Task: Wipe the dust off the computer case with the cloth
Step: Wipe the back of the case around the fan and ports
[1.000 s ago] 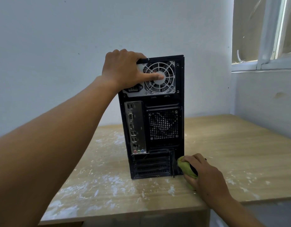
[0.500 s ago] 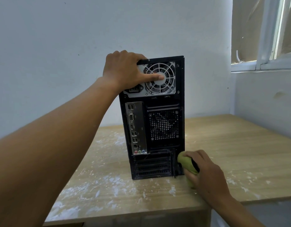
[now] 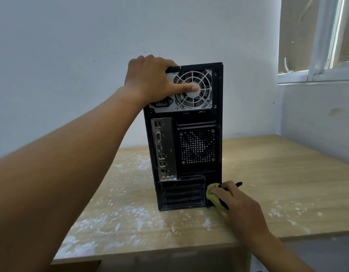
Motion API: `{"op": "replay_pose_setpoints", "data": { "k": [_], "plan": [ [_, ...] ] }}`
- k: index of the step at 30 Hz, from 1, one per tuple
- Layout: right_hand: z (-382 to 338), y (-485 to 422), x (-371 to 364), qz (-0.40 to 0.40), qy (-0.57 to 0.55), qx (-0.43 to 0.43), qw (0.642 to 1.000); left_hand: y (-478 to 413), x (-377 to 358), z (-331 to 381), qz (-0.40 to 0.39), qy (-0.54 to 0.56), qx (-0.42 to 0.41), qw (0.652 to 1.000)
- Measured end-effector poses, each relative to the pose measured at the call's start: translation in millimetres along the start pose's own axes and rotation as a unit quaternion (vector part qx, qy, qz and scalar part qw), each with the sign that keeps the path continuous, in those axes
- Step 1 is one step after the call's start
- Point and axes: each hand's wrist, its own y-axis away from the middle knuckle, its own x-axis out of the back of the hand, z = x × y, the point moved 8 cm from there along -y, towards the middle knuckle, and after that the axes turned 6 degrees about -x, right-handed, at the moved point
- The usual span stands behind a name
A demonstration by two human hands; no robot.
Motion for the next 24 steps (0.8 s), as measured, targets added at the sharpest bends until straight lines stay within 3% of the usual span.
{"op": "replay_pose_setpoints", "data": {
  "k": [9,19,24],
  "plan": [
    [-5.1,2.6,-16.2,-0.106,0.078,0.034,0.991,-0.3,0.2,-0.5,0.003,0.009,-0.001,1.000],
    [8.3,-14.0,12.9,-0.052,-0.074,-0.061,0.994,1.4,0.2,-1.2,-0.001,0.007,0.006,1.000],
    [13.7,-45.1,48.6,0.044,-0.121,-0.109,0.986,0.7,0.6,-0.7,-0.002,0.005,0.004,1.000]
  ]
}}
